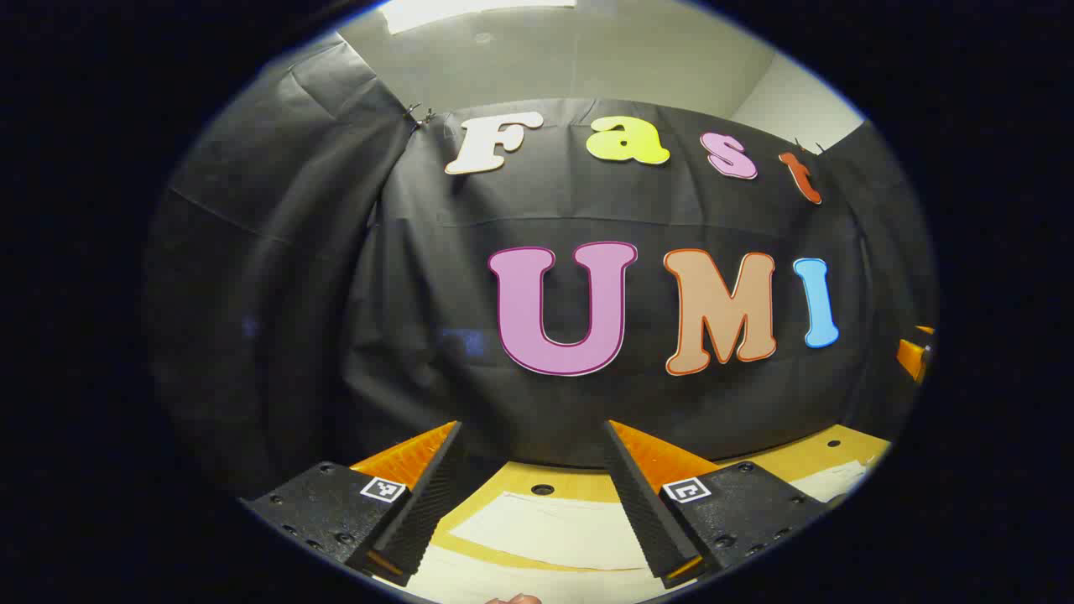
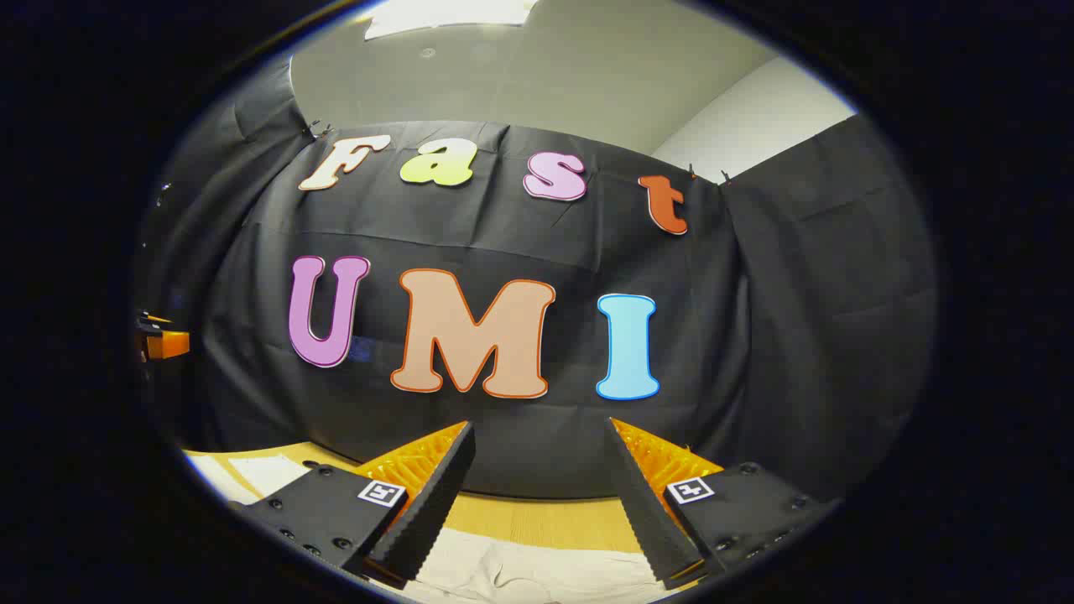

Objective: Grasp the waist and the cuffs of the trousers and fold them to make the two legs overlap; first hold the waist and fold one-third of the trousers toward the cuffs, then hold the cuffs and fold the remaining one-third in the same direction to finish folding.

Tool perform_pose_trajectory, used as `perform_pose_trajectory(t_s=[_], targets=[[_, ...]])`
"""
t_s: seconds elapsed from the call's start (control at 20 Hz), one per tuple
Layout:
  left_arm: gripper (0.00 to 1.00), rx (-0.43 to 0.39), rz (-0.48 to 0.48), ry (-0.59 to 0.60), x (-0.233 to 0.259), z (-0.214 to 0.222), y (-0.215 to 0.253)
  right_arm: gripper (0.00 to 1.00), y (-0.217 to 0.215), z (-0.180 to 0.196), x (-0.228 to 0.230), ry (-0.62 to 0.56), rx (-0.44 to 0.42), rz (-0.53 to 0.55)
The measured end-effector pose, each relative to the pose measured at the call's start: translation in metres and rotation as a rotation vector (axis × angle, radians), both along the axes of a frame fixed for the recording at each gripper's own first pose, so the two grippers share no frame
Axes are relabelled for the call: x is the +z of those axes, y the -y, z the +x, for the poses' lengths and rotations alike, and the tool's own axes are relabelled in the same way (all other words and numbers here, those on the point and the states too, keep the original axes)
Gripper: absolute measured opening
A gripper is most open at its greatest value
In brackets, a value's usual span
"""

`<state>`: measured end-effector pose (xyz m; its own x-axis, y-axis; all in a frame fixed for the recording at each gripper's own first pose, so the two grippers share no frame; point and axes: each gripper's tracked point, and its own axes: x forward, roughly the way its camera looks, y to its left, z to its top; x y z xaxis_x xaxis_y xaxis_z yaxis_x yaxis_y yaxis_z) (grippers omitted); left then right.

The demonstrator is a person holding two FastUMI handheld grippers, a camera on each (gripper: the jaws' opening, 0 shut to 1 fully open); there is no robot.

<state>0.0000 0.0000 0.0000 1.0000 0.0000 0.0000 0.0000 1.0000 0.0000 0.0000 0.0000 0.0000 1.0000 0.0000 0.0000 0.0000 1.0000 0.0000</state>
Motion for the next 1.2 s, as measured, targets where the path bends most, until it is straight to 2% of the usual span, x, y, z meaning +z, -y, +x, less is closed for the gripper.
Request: perform_pose_trajectory(t_s=[0.3, 0.75, 0.9, 1.2], targets=[[0.92, 0.032, 0.005, 0.000, -0.003, 0.001, -0.008, 0.97, -0.001, -0.007, -0.012, -0.028, 0.010, -0.019], [0.94, 0.026, 0.005, -0.002, -0.005, -0.003, -0.009, 0.97, 0.016, -0.020, -0.020, -0.058, 0.009, -0.055], [0.95, 0.012, 0.000, -0.009, -0.004, -0.005, -0.008, 0.97, 0.020, -0.031, -0.027, -0.083, 0.038, -0.081], [0.95, -0.001, 0.012, -0.019, -0.005, -0.005, -0.008, 0.97, 0.063, -0.056, -0.064, -0.174, 0.061, -0.264]])
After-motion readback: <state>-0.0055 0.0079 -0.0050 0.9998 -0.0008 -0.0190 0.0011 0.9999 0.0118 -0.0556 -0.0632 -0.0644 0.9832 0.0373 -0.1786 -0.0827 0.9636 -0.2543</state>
